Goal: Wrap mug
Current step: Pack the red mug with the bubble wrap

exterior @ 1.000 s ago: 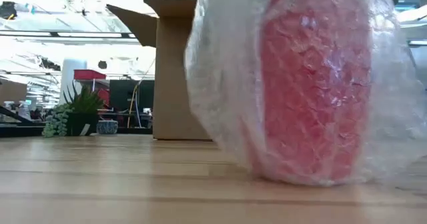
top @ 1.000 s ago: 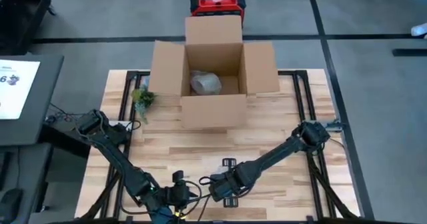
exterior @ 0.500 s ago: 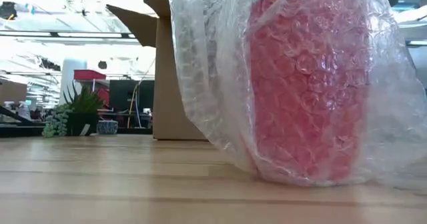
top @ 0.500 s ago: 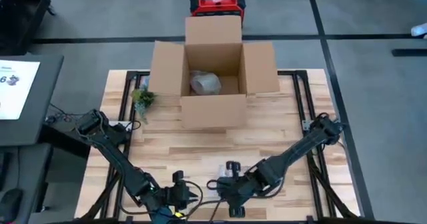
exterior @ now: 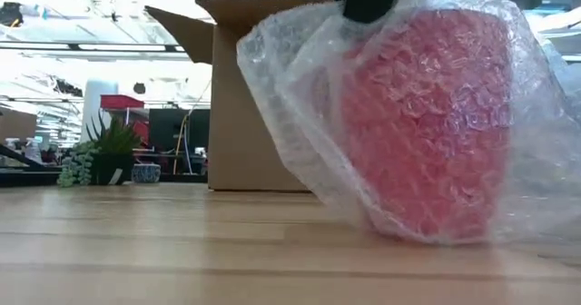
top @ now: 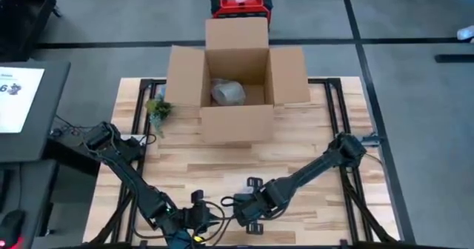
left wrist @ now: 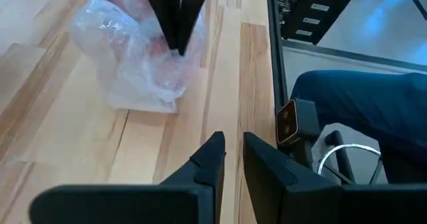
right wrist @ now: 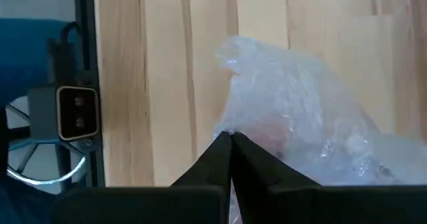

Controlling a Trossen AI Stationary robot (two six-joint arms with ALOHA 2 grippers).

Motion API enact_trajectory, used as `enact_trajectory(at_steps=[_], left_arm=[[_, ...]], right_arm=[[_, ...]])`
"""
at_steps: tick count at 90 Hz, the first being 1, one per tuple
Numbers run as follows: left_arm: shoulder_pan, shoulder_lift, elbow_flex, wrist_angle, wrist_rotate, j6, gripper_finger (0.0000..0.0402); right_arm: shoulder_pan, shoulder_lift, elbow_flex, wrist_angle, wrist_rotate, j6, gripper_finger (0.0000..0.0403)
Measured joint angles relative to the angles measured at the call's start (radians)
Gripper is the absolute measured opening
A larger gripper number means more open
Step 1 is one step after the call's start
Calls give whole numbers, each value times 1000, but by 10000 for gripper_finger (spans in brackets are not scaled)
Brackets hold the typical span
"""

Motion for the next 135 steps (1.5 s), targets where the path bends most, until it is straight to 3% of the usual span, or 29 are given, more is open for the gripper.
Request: enact_trajectory(at_steps=[21,34,76,89,104,115,135], left_arm=[[0,0,0,1,0,-2,36],[0,0,0,0,0,-2,36],[-8,1,-1,0,-2,-7,36],[-8,1,-1,0,-3,-10,36],[-8,1,-1,2,-3,-13,36],[-9,1,-1,1,-3,-17,36],[-10,1,-1,0,-3,-14,36]], right_arm=[[21,-128,2,-52,78,6,0],[21,-121,-9,-99,86,27,0],[-50,-119,-365,178,-38,67,0],[-52,-122,-308,121,-52,47,0],[-30,-134,-139,-51,-56,35,0],[-4,-136,-40,-167,4,38,0],[-6,-114,-72,-253,58,120,0]])
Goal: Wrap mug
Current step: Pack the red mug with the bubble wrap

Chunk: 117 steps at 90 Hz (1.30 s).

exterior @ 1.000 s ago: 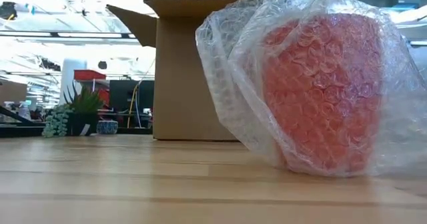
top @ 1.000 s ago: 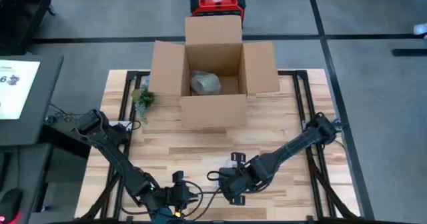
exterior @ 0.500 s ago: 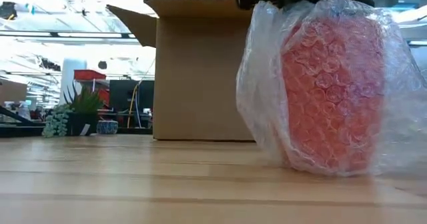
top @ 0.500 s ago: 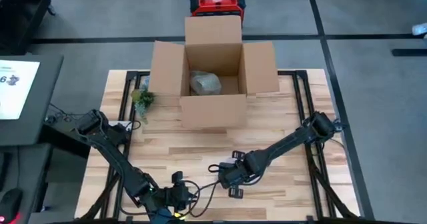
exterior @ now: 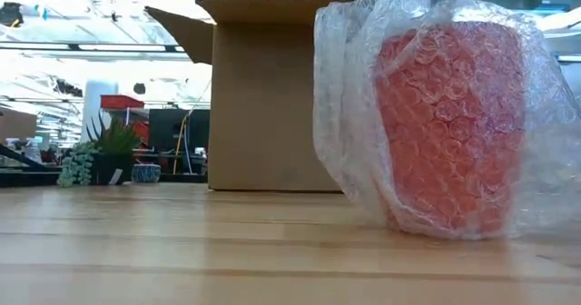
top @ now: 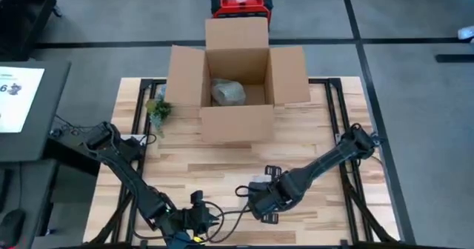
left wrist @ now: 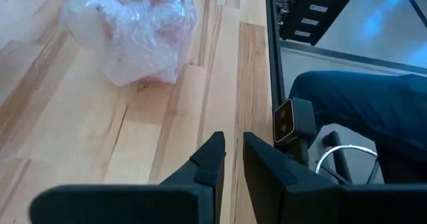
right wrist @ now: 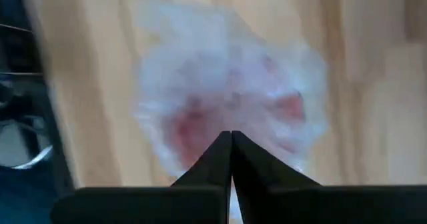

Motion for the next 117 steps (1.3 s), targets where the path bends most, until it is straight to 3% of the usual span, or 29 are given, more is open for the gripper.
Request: enact_trajectory(at_steps=[18,32,69,91,117], left_arm=[[0,0,0,-1,0,-2,36],[0,0,0,1,0,-3,36],[2,0,0,1,0,-5,36],[2,0,0,0,0,1,36],[2,0,0,-3,0,1,36]], right_arm=[[-48,-6,-217,243,-33,9,0],[-62,-7,-284,346,-83,-7,0],[7,-21,-8,122,-38,-63,0],[-6,-11,8,44,62,-70,0],[-64,151,15,20,-12,-98,0]])
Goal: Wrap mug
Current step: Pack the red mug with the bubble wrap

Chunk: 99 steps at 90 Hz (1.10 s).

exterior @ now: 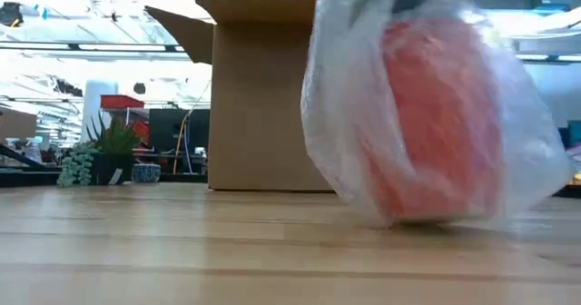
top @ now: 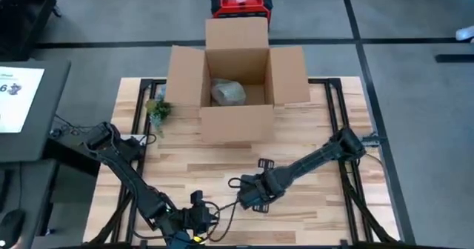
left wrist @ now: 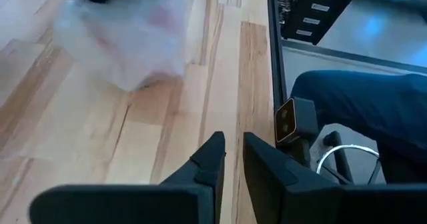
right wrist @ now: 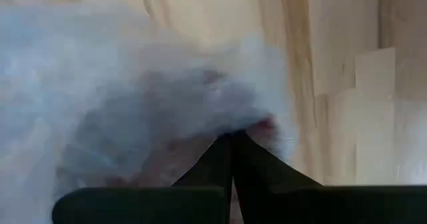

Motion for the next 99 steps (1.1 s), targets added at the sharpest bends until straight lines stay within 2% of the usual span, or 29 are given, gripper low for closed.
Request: enact_trajectory(at_steps=[14,21,31,47,58,80,93,99], left_arm=[[0,0,0,2,0,4,36],[0,0,0,1,0,4,36],[0,0,0,2,0,5,36],[0,-1,0,4,-1,5,36],[0,-1,0,4,-1,2,36],[0,-1,0,3,-2,4,36],[0,-1,1,3,-4,4,36],[0,-2,1,3,-5,0,36]], right_arm=[[6,54,7,38,-71,-32,0],[8,55,5,43,-74,-30,0],[19,4,23,32,-63,-29,0],[65,-125,57,37,25,-26,0],[107,-178,58,49,34,-18,0],[155,-150,43,101,14,-75,0],[142,-115,-51,225,-20,-75,15],[130,-101,-94,215,-20,-74,26]])
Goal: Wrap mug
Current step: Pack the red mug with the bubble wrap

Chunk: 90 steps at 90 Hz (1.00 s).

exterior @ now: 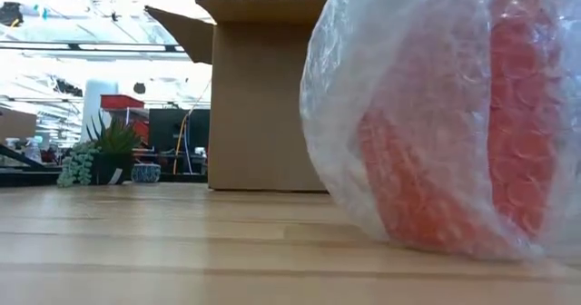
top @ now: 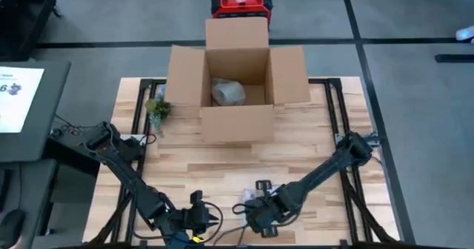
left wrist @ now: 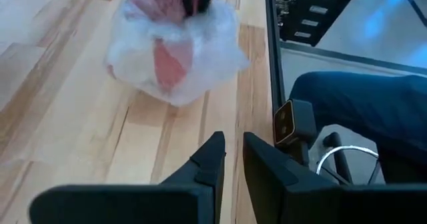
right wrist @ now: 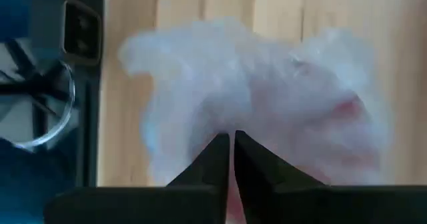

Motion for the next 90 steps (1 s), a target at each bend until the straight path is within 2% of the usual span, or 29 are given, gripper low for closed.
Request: enact_trajectory(at_steps=[14,26,39,52,68,90], left_arm=[[0,0,0,1,-3,0,36],[0,0,0,-1,-5,0,36],[0,0,0,0,-6,3,36],[0,0,0,1,-6,4,36],[0,0,0,0,-6,4,36],[0,0,0,-2,-5,4,36]], right_arm=[[-38,60,-21,-13,-39,2,45],[-49,47,-17,-21,-66,-15,47],[-38,2,42,-108,-43,-19,47],[-12,-71,110,-154,26,2,47],[20,-96,116,-42,36,-14,47],[4,-49,35,-26,-60,-19,28]])
